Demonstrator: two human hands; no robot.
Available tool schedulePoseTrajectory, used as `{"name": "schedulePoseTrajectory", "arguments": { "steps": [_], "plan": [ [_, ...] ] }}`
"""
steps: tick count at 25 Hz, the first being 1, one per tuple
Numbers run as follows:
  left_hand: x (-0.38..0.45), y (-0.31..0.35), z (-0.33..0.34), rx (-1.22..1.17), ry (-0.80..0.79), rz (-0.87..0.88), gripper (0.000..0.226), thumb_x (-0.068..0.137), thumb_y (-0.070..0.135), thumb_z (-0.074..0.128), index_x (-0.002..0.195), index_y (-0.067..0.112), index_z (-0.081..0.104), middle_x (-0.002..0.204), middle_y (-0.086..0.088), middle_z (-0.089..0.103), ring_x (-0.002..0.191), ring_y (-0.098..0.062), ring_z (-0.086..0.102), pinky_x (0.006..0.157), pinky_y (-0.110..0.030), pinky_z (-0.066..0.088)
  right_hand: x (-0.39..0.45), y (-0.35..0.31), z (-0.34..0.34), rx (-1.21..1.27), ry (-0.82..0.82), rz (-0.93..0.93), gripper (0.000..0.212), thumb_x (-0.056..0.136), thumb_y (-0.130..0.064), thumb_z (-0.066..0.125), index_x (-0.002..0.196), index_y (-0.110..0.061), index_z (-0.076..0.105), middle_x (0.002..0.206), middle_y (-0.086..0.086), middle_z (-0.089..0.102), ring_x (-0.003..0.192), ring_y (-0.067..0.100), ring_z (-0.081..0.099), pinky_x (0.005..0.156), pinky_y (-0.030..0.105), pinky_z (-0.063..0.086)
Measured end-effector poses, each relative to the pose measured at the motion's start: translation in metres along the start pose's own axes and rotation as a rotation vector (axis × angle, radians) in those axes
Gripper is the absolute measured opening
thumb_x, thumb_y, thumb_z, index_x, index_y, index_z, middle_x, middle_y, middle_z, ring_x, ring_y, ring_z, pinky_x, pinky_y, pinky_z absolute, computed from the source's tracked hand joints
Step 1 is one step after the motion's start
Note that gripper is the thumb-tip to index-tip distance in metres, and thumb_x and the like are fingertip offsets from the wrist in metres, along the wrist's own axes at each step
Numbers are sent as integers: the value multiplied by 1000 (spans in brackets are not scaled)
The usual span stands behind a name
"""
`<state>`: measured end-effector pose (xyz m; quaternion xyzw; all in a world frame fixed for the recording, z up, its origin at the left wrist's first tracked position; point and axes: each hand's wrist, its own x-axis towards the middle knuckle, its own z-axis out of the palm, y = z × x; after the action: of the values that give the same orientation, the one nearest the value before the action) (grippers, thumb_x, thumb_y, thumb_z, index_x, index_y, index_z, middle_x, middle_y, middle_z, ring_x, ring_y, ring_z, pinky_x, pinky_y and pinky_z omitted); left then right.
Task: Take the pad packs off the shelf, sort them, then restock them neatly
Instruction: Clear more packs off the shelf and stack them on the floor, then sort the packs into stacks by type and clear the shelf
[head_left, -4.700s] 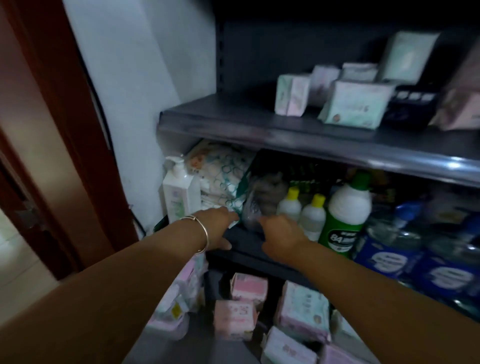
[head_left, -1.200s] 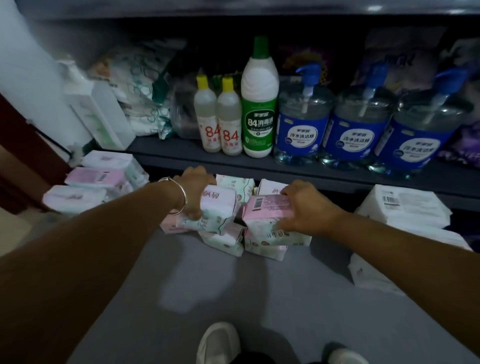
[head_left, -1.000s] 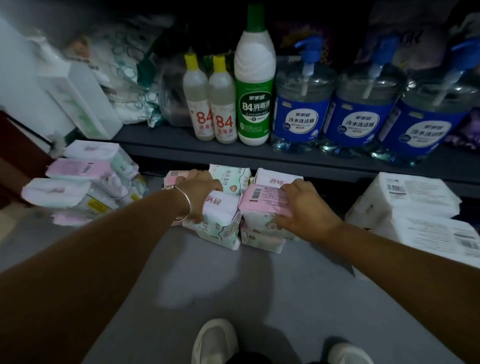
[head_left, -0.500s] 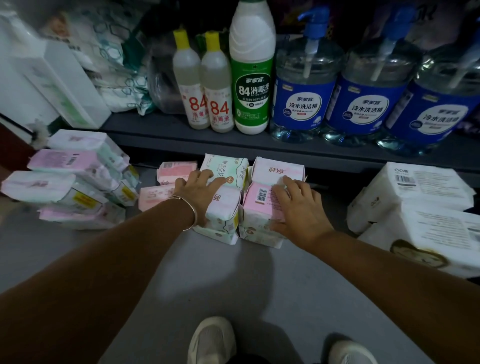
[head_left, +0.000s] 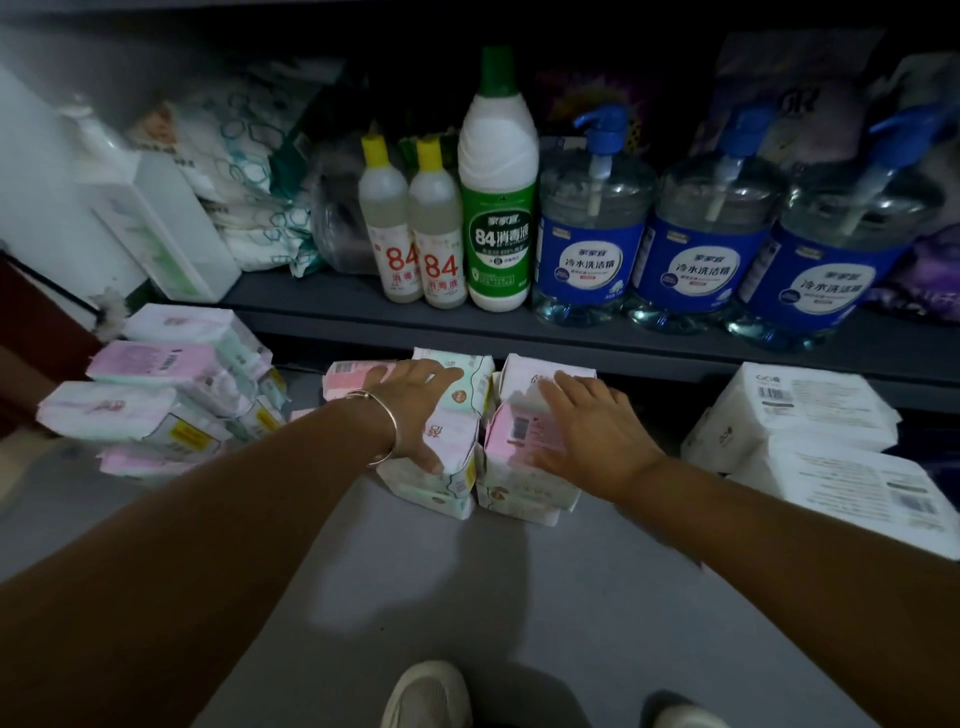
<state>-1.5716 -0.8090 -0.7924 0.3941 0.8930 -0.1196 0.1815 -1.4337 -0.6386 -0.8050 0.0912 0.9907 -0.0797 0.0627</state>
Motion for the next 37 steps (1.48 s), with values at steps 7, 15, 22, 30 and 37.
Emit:
{"name": "schedulePoseTrajectory", "arguments": {
  "steps": [7,15,22,30,37],
  "plan": [
    [-34,9,-118,48,139,109,92,73,46,74,145,16,24,147,-5,28,135,-24,28,108,-34,27,-7,-7,-120,-57,84,-8,63,90,-43,56,141,-13,35,141,8,42,128,28,37,105,39,35],
    [-93,8,-288,-17,515,170,67,76,40,73,131,18,41,128,-3,42,121,-21,39,100,-33,37,-8,-17,-291,-70,405,11,50,90,-25,60,135,-11,44,133,11,48,124,29,41,100,37,40],
    [-55,-8,-381,-82,634,99,66,82,39,67,136,16,38,137,-2,39,128,-20,38,107,-39,36,42,16,-368,-101,531,39,45,88,-16,59,131,-6,47,127,14,51,116,31,47,96,37,43],
    [40,-62,-420,-14,643,-34,68,83,41,64,140,20,33,144,-2,33,132,-24,32,106,-44,35,146,32,-385,-83,545,51,44,86,-15,60,128,-7,50,127,13,52,118,30,46,94,36,45],
    [114,-95,-460,-33,704,-99,74,83,40,63,144,24,26,149,0,23,135,-25,25,108,-41,28,232,47,-433,-95,584,71,48,91,-21,55,137,-10,44,133,11,48,125,28,42,100,37,43]
  ]
}}
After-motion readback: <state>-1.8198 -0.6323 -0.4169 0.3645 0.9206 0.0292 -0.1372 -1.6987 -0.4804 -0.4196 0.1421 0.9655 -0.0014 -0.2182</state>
